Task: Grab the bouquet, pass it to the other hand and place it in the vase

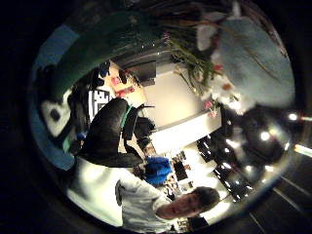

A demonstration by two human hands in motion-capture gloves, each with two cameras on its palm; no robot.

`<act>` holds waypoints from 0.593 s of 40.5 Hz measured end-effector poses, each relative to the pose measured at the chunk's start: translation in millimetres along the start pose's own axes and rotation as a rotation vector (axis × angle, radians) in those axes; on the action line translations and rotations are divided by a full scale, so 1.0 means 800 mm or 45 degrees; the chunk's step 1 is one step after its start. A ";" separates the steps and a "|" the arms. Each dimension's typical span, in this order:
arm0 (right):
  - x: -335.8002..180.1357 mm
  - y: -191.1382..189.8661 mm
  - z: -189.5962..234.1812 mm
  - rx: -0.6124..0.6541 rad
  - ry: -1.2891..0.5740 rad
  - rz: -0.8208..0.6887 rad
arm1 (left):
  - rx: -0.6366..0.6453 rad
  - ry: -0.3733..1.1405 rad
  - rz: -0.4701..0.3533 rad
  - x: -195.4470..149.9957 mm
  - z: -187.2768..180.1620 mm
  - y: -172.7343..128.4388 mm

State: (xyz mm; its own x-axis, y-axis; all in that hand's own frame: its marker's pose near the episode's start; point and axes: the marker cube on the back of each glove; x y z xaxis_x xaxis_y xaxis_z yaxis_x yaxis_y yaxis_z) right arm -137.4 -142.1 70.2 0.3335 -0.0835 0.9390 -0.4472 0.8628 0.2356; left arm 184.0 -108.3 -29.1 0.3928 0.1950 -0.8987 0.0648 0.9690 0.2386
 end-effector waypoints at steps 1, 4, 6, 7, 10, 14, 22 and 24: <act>0.000 0.002 0.005 0.007 0.002 -0.012 | 0.024 -0.003 -0.001 0.001 0.003 -0.002; -0.009 0.016 0.022 0.003 -0.049 -0.032 | 0.104 0.001 0.003 0.004 0.008 -0.010; -0.012 0.025 0.028 0.010 -0.076 -0.039 | 0.176 0.016 0.000 0.002 0.010 -0.018; -0.012 0.027 0.030 0.025 -0.076 -0.041 | 0.212 0.029 -0.006 0.000 0.010 -0.023; -0.007 0.031 0.034 0.076 -0.072 -0.047 | 0.287 0.073 -0.032 -0.006 0.010 -0.032; -0.008 0.039 0.040 0.053 -0.113 -0.059 | 0.388 0.030 -0.018 -0.006 0.007 -0.036; -0.008 0.041 0.034 -0.126 0.006 -0.063 | 0.537 -0.038 0.057 -0.002 -0.007 -0.036; 0.009 0.029 0.019 -0.131 0.154 -0.033 | 0.503 -0.033 0.035 -0.018 -0.019 -0.030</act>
State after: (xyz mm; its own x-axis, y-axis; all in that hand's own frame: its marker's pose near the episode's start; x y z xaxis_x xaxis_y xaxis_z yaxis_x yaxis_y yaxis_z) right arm -158.1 -130.8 86.5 0.4445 -0.0511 0.8943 -0.3517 0.9082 0.2267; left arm 163.2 -132.0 -27.4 0.4224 0.2111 -0.8815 0.4000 0.8293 0.3903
